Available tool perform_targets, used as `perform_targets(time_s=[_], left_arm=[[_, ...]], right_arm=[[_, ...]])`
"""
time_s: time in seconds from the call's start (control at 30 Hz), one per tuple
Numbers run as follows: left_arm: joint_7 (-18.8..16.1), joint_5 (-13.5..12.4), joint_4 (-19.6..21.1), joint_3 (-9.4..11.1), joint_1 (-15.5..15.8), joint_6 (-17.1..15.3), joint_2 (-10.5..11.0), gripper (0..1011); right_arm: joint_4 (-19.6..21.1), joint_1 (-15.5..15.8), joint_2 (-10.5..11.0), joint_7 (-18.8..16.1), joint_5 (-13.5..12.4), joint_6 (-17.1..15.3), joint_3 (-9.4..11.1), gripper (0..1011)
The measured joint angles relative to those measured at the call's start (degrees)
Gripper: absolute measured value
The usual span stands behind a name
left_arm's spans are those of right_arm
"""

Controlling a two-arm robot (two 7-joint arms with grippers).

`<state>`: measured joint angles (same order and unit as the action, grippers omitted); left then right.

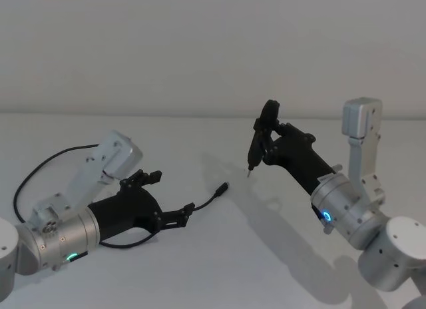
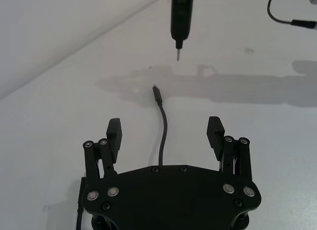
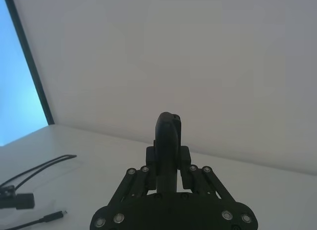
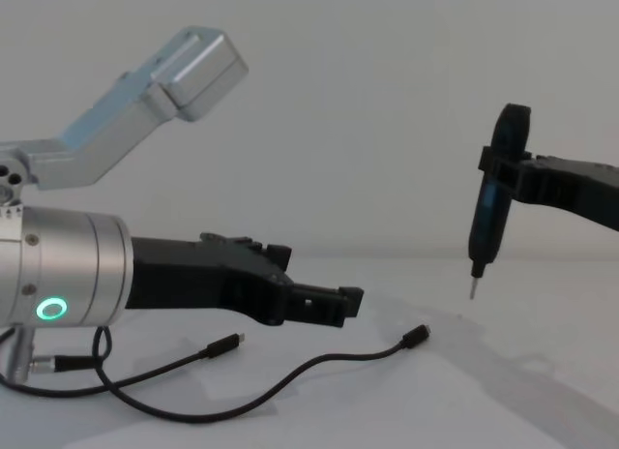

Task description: Pick up the data cable with the one hand.

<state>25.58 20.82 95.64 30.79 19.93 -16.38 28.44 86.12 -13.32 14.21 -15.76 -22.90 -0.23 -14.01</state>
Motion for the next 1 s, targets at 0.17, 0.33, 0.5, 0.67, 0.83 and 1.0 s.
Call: perform_targets(time_s=[0.17, 0.33, 0.5, 0.67, 0.83, 1.0], left_arm=[[-0.09, -0.44, -0.36, 0.5, 0.55, -1.65, -0.13, 1001], [0.34, -0.74, -1.17, 1.04, 1.26, -2.78, -0.49, 1001], [1.3, -1.07, -2.66, 1.89, 2.3, -3.74, -1.18, 1001], [1.94, -1.38, -4.12, 2.6, 3.23, -4.28, -1.84, 1001], [2.37, -1.98, -5.55, 3.34, 4.25, -5.04, -2.5, 1001], [2.41, -2.73, -6.67, 3.82, 5.03, -5.95, -2.96, 1001]], right_arm=[[-1.79, -1.62, -0.29, -1.4, -0.6, 0.6, -0.48, 274], [-3.57, -3.04, -0.52, -2.61, -1.2, 1.26, -0.93, 274], [-5.1, -4.13, -0.66, -3.48, -1.76, 1.86, -1.27, 274], [-6.13, -4.87, -0.71, -4.16, -2.22, 2.33, -1.51, 274], [-7.3, -5.61, -0.7, -4.73, -2.7, 2.76, -1.77, 275], [-8.11, -6.11, -0.63, -5.2, -3.07, 3.03, -1.95, 274]])
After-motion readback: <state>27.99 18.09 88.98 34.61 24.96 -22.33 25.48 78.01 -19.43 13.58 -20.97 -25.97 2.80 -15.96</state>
